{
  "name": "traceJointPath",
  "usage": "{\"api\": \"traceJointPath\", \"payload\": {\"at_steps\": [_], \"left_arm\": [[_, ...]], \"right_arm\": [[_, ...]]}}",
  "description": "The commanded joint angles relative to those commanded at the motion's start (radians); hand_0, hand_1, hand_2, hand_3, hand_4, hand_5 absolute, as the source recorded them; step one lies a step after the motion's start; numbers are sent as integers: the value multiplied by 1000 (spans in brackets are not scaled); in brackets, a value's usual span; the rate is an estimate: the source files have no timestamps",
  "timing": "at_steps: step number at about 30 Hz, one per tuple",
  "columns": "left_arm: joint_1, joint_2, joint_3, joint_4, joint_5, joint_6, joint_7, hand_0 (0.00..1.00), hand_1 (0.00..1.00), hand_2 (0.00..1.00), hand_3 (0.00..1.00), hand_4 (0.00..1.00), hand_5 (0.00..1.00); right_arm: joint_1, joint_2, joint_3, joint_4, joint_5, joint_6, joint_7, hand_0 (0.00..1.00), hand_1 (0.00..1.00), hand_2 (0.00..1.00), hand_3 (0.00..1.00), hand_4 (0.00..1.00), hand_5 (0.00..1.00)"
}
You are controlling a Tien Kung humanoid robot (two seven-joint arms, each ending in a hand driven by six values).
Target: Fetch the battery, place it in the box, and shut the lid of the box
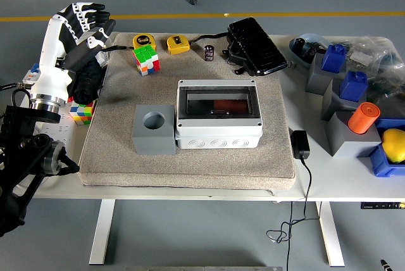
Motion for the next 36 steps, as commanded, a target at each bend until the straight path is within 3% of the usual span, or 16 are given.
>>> {"api": "traceJointPath", "payload": {"at_steps": [7,12,19,20,21,36], "left_arm": [[8,0,-29,6,-10,-2,5,618,618,572,585,876,383],[6,2,-45,4,-132,-23,28,605,618,574,584,876,384],[2,3,-55,5,-154,-31,44,603,615,574,585,874,383],[5,2,-60,6,-170,-35,50,510,564,552,583,874,387],[7,1,-64,7,-181,-38,54,510,564,552,583,874,387],[31,-2,-85,24,-155,-51,86,460,538,536,581,873,387]], "right_arm": [[1,1,0,1,-1,0,3,611,634,626,574,977,563],[0,0,11,3,-4,1,3,611,634,626,574,979,564],[-10,6,23,0,-6,8,3,610,634,626,574,978,564],[-11,6,24,0,-7,8,3,601,634,626,574,979,565],[-12,7,26,0,-7,7,3,601,634,626,574,979,565],[-24,18,55,1,-13,5,8,599,634,626,575,979,565]]}}
